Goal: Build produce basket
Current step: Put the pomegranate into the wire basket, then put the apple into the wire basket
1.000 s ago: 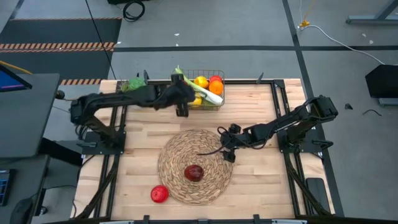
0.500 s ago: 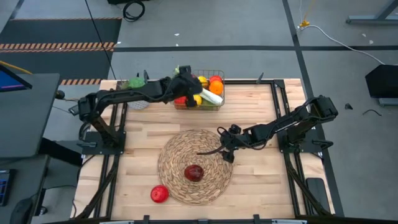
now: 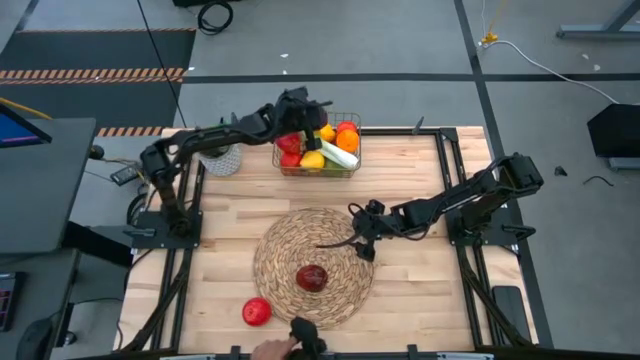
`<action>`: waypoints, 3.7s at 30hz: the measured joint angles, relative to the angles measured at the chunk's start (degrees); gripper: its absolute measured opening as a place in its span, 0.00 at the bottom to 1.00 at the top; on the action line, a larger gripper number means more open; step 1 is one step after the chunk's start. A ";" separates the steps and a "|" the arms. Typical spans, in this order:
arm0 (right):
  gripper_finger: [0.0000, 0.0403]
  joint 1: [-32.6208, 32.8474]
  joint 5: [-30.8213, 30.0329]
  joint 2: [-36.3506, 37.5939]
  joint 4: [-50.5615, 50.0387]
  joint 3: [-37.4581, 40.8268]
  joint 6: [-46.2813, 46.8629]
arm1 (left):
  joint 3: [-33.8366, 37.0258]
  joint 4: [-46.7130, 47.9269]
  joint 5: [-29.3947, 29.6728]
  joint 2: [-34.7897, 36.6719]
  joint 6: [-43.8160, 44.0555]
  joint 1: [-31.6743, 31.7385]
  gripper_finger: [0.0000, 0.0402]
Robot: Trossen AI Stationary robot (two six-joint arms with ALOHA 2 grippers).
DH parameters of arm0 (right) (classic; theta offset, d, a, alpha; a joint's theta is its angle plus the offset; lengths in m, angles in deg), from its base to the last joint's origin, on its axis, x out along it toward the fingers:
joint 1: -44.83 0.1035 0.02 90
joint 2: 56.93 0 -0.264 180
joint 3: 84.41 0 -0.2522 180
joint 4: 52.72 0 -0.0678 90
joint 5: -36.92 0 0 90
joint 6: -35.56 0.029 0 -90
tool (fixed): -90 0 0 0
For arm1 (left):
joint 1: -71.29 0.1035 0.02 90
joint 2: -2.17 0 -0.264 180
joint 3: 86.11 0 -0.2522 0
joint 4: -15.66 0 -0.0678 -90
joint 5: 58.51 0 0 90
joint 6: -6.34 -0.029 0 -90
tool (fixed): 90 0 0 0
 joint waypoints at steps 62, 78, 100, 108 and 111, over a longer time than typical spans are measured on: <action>0.98 -2.57 5.55 -0.10 7.63 -0.03 -15.28 | 24.40 7.16 1.09 31.13 24.17 -17.44 0.36; 0.98 0.42 3.54 -0.79 15.15 -2.76 -15.05 | 50.51 -32.70 0.80 50.52 18.46 -18.67 0.35; 0.89 8.90 1.29 -25.23 -27.15 -41.97 -16.20 | 61.98 -36.20 -4.16 64.64 22.03 -16.55 0.32; 0.89 11.04 3.90 -22.34 -30.30 -44.68 -9.69 | 62.04 -28.83 -4.72 70.03 26.30 -18.17 0.32; 0.89 12.83 3.99 -21.90 -29.30 -44.56 -8.22 | 61.94 -27.51 -4.94 70.08 27.88 -19.34 0.32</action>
